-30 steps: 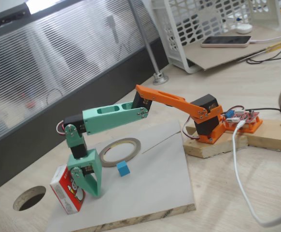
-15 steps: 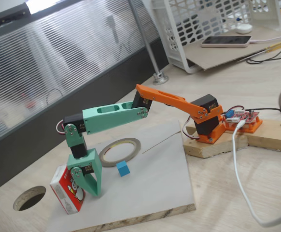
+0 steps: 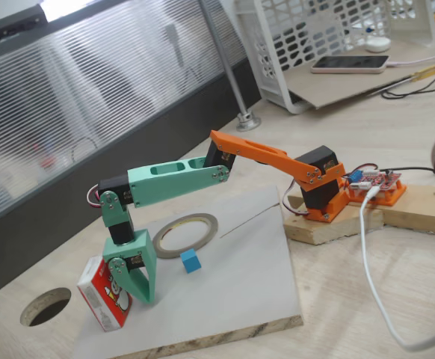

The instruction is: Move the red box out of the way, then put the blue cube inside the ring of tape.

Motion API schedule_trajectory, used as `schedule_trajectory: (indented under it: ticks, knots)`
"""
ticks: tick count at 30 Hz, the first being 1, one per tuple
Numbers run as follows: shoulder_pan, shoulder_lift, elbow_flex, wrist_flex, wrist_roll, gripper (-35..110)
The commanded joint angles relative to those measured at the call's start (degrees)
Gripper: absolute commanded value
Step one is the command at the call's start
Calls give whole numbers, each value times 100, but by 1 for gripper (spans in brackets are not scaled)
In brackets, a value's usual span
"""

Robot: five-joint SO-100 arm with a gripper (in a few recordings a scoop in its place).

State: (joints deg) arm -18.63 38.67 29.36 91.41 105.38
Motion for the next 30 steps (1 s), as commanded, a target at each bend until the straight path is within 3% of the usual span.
schedule_trajectory:
  ticks: [1, 7, 12, 14, 30]
  knots:
    - [-88, 149, -62, 18, -26, 0]
    - [-53, 149, -141, -396, -53, 0]
    - [-62, 123, -712, -4315, -35, 0]
    - [-53, 62, -606, -5203, -35, 0]
    - [-44, 149, 193, -5150, -26, 0]
